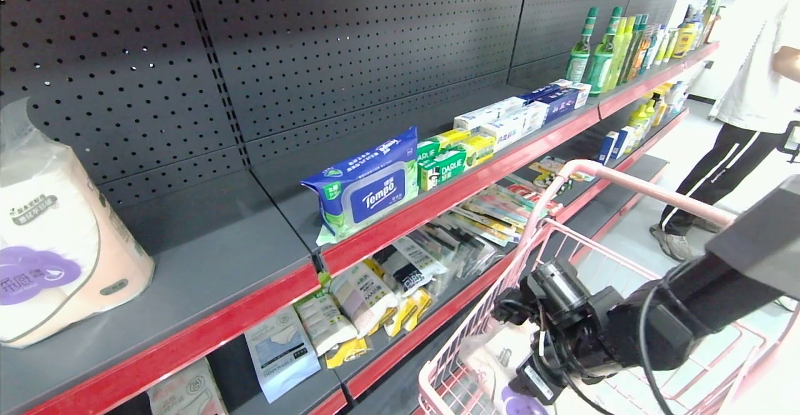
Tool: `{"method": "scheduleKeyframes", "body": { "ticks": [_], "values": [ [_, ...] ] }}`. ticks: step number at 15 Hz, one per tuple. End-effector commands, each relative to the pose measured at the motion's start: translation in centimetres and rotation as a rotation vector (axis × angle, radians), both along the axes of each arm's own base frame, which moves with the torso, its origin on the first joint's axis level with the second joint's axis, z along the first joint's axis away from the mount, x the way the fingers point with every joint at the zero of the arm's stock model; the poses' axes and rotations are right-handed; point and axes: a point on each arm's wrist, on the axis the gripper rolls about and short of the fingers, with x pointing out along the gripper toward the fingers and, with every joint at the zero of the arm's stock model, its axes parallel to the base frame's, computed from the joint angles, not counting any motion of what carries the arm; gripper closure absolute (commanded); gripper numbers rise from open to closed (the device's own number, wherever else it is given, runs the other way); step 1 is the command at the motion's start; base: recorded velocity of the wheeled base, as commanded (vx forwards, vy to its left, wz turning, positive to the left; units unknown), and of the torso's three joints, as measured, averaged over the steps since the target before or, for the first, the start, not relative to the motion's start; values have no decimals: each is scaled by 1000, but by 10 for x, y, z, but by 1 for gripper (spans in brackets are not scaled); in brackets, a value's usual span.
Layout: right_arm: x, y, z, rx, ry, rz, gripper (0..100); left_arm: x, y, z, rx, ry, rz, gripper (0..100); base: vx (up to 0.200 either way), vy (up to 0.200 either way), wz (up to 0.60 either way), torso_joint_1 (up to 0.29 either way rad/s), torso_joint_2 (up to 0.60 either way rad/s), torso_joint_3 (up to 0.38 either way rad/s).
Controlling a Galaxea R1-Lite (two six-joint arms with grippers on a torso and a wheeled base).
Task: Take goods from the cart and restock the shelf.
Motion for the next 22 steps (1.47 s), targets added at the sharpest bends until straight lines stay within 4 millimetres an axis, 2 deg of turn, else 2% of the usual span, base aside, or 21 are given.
{"method": "scheduleKeyframes", "body": {
  "ticks": [1, 2, 3, 6, 7, 8, 9, 12, 17, 22],
  "values": [
    [-4, -17, 44, 19, -165, -88, 100, 0, 0, 0, 0, 1, 0, 0, 0, 0, 0, 0, 0, 0],
    [-16, -26, 66, 58, -231, -142, 100, 0, 0, 0, 0, -1, 0, 0, 0, 0, 0, 0, 0, 0],
    [-23, -30, 76, 81, -264, -158, 100, 0, 0, 0, 0, -1, 0, 0, 0, 0, 0, 0, 0, 0],
    [-47, -49, 125, 141, -465, -240, 100, 0, 0, 0, 0, -1, 2, 0, 0, 0, 0, 0, 0, 0],
    [-62, -60, 147, 182, -561, -268, 100, 0, 0, 0, 0, -1, 2, 0, 0, 0, 0, 0, 0, 0],
    [-65, -62, 151, 190, -580, -272, 100, 0, 0, 0, 0, -1, 2, 0, 0, 0, 0, 0, 0, 0],
    [-90, -76, 177, 211, -725, -329, 100, 0, 0, 0, 0, -1, 2, 0, 0, 0, 0, 0, 0, 0],
    [-127, -99, 204, 155, -915, -459, 100, 0, 0, 0, 0, -1, 2, 0, 0, 0, 0, 0, 0, 0],
    [-163, -126, 223, 27, -1059, -480, 100, 0, 0, 0, -2, -1, 2, 0, 0, 0, 0, 0, 0, 0],
    [-178, -130, 222, 73, -1093, -458, 100, 0, 0, 0, 0, -1, 2, 0, 0, 0, 0, 0, 0, 0]
  ]
}}
